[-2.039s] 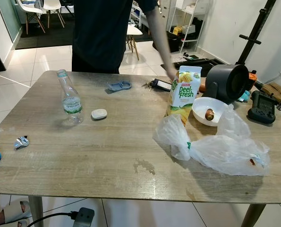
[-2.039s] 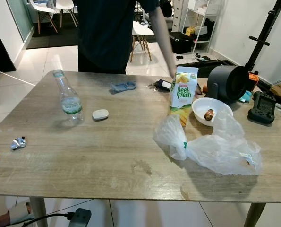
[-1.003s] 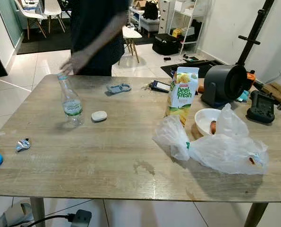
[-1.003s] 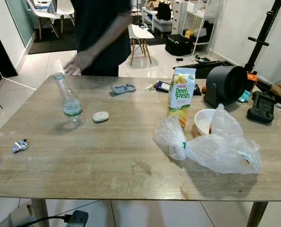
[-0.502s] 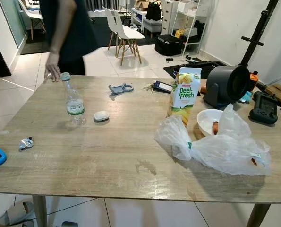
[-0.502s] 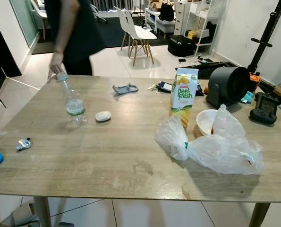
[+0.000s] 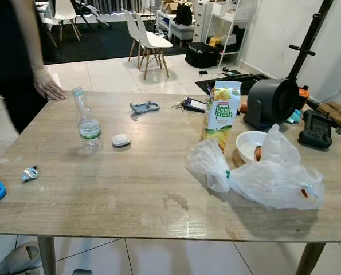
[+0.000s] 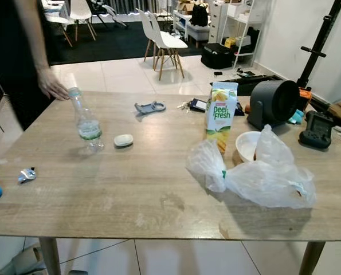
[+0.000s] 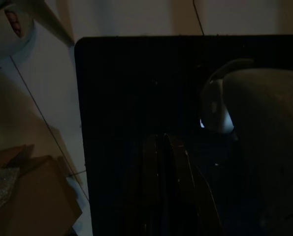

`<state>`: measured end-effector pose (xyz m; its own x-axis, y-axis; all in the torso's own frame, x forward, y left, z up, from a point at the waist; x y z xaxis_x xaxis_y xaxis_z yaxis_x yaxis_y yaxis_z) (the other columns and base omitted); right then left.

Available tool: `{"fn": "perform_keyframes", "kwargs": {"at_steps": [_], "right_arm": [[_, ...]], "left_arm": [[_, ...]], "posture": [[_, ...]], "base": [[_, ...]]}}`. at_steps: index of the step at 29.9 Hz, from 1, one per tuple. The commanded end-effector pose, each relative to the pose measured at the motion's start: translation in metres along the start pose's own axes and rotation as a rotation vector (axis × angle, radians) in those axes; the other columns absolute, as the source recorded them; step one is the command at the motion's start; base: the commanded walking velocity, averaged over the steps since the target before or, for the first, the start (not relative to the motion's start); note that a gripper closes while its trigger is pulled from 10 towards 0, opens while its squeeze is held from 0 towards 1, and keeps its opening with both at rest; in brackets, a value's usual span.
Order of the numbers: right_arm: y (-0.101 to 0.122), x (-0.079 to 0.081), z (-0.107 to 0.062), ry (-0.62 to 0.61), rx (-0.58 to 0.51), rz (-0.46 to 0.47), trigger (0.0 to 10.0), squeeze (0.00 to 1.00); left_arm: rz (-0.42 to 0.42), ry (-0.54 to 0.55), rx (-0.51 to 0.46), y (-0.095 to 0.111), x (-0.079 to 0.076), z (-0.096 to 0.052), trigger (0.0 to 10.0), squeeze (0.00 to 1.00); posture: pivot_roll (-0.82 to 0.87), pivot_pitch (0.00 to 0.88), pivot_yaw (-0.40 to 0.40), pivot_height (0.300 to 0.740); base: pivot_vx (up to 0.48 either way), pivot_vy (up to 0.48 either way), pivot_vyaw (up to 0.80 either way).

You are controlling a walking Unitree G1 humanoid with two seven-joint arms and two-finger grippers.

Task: Restocking fridge

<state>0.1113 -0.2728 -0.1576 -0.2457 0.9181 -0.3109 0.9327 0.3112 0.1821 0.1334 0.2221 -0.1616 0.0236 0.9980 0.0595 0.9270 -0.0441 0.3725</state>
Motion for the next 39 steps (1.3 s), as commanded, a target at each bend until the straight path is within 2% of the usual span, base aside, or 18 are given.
{"fn": "perform_keyframes", "kwargs": {"at_steps": [1, 3, 9, 10, 12, 13, 21, 28, 34, 38, 39], "right_arm": [[0.004, -0.006, 0.0, -0.023, -0.013, 0.022, 10.0, 1.0], [0.006, -0.008, 0.0, -0.032, -0.021, 0.036, 10.0, 1.0], [0.014, -0.012, 0.0, -0.046, -0.037, 0.069, 10.0, 1.0], [0.017, -0.013, 0.0, -0.051, -0.043, 0.078, 10.0, 0.47], [0.017, -0.013, 0.0, -0.051, -0.043, 0.078, 10.0, 0.47], [0.019, -0.013, 0.0, -0.052, -0.046, 0.08, 10.0, 0.0], [0.026, -0.005, 0.0, -0.038, -0.057, 0.097, 10.0, 0.0], [0.014, 0.0, 0.001, -0.029, -0.029, 0.107, 10.0, 0.0], [0.015, 0.0, 0.001, -0.025, -0.033, 0.096, 10.0, 0.0], [0.017, 0.001, 0.001, -0.022, -0.038, 0.091, 10.0, 0.0], [0.018, 0.002, 0.001, -0.014, -0.04, 0.088, 10.0, 0.0]], "left_arm": [[-0.009, 0.012, -0.021, 0.011, 0.003, 0.001, 10.0, 0.0], [-0.019, 0.011, -0.042, 0.02, 0.002, 0.002, 10.0, 0.0], [-0.01, -0.002, -0.043, 0.022, -0.004, 0.003, 10.0, 0.0], [-0.013, -0.014, -0.043, 0.022, -0.007, 0.003, 10.0, 0.0], [-0.013, -0.014, -0.043, 0.022, -0.007, 0.003, 10.0, 0.0], [-0.023, -0.02, -0.047, 0.023, -0.009, 0.003, 10.0, 1.0], [-0.024, -0.014, -0.051, 0.025, -0.005, 0.003, 10.0, 1.0], [-0.02, -0.021, -0.054, 0.027, -0.007, 0.003, 10.0, 1.0], [-0.022, -0.025, -0.065, 0.031, -0.009, 0.003, 10.0, 1.0], [0.015, -0.023, -0.06, 0.032, -0.01, 0.004, 10.0, 1.0], [0.03, -0.029, -0.053, 0.032, -0.012, 0.004, 10.0, 0.0]], "posture": [[0.02, 0.0, -0.022, 0.74], [0.03, 0.0, -0.021, 0.74], [0.02, 0.0, -0.015, 0.74], [0.03, 0.0, -0.023, 0.74], [0.03, 0.0, -0.023, 0.74], [0.04, 0.0, -0.023, 0.74], [0.04, 0.0, 0.003, 0.74], [0.05, 0.0, 0.006, 0.74], [0.06, 0.0, -0.002, 0.74], [0.05, 0.0, 0.002, 0.74], [0.05, 0.0, 0.002, 0.74]], "base": [[0.0, 0.0, 0.0], [0.0, 0.0, 0.0], [0.0, 0.0, 0.0], [0.0, 0.0, 0.0], [0.0, 0.0, 0.0], [0.0, 0.0, 0.0], [0.0, 0.0, 0.0], [0.0, 0.0, 0.0], [0.0, 0.0, 0.0], [0.0, 0.0, 0.0], [0.0, 0.0, 0.0]]}}
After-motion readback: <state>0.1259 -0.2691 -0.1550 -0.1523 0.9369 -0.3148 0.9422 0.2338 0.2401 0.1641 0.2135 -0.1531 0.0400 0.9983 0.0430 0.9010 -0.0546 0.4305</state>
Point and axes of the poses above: a point about 5 cm out from each wrist's last joint towards the gripper, its own z axis pointing out of the wrist towards the gripper, its own y axis along the axis of the wrist's last joint, x = y × z, the point moved 6 cm from there along z, pointing out of the wrist towards the gripper, and after that the axes turned 1 degree about -z, right-handed, at the moved point
